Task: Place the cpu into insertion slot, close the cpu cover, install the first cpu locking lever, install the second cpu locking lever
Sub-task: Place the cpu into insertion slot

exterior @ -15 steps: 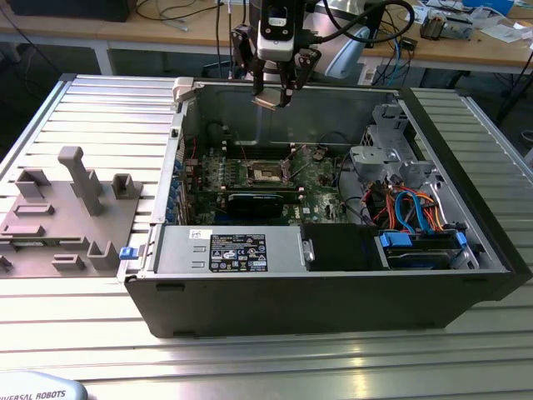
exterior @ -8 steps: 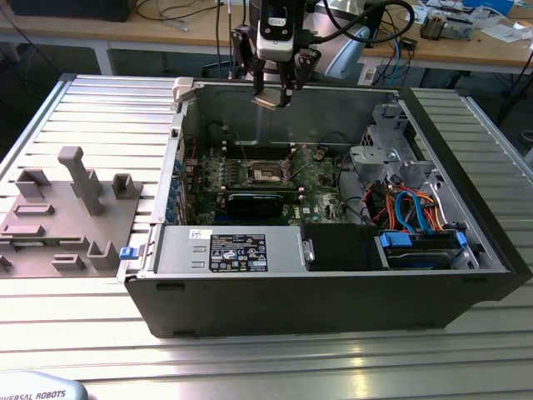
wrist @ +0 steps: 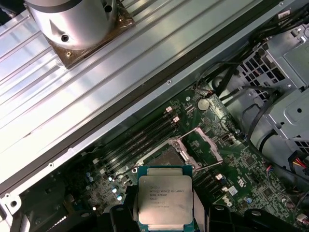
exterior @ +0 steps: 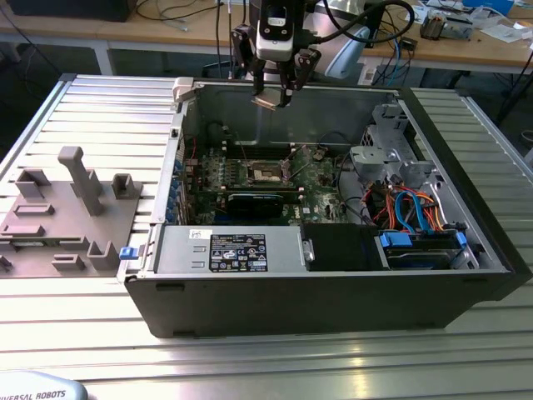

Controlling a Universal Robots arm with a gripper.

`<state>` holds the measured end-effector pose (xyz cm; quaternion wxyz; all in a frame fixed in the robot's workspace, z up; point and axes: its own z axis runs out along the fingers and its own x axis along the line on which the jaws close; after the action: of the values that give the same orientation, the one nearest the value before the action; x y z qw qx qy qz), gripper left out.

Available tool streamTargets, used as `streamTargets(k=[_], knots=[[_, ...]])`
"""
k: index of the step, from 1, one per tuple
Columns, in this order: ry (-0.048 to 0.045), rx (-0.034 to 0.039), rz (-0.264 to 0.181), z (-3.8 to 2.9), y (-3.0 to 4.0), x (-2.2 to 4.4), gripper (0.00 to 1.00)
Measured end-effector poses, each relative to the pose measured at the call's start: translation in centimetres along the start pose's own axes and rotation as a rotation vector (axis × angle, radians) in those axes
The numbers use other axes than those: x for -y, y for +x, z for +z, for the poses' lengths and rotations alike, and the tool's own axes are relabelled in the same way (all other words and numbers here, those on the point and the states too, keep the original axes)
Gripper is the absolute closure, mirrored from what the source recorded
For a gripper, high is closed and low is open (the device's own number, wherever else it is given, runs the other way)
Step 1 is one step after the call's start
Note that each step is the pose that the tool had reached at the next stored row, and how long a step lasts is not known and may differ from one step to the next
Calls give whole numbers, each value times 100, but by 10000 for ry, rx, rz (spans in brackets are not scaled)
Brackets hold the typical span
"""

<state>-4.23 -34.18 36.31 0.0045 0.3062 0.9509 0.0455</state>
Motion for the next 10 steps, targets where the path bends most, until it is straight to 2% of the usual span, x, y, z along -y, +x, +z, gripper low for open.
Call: streamTargets(k=[10], knots=[[-2,8,88,0,0,0,46]])
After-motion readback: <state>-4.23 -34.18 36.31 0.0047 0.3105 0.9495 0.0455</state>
